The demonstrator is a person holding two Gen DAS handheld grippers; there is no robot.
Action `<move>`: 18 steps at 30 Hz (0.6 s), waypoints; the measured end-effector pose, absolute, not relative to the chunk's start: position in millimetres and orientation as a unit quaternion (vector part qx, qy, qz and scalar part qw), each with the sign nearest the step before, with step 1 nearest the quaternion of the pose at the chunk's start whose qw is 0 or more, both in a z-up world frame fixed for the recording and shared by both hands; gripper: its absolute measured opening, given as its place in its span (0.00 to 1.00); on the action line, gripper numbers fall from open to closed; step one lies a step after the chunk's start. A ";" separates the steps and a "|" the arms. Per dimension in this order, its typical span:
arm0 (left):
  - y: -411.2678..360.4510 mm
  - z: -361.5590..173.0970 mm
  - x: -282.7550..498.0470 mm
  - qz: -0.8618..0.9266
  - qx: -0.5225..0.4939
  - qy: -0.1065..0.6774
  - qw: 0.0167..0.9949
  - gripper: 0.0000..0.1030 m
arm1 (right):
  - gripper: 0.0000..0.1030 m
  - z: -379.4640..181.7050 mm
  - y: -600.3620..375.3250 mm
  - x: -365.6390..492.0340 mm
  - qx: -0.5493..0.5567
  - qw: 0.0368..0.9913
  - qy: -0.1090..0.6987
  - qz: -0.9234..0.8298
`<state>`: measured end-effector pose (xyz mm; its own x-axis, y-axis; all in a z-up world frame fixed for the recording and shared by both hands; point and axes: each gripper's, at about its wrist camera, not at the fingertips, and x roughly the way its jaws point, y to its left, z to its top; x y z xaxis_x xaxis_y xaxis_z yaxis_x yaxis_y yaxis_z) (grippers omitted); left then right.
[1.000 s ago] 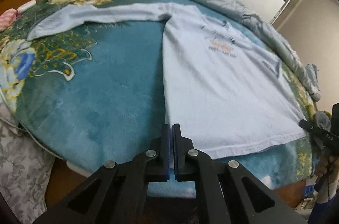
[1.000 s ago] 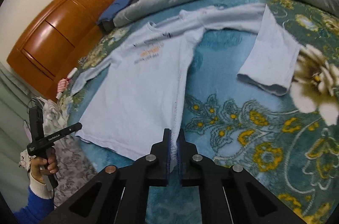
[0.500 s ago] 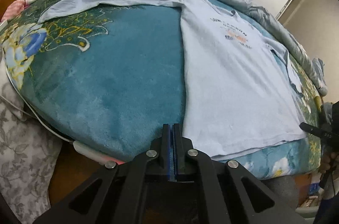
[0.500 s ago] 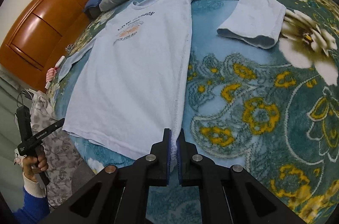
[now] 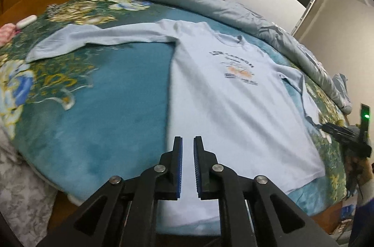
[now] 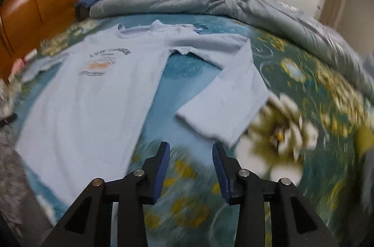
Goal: Fold clothes
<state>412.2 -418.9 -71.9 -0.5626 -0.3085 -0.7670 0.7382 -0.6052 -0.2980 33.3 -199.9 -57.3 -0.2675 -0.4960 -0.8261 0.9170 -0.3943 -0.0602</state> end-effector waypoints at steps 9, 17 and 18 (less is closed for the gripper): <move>-424.5 -75.2 371.6 -0.833 0.348 0.303 0.304 0.09 | 0.38 -90.3 -239.3 24.4 0.354 0.479 0.376 -0.710; -430.4 -79.5 358.5 -0.833 0.356 0.296 0.304 0.09 | 0.04 -44.6 -216.5 -56.6 0.419 0.485 0.209 -0.738; -431.6 -80.7 358.5 -0.832 0.356 0.296 0.305 0.09 | 0.04 -30.2 -206.6 -79.6 0.424 0.481 0.162 -0.750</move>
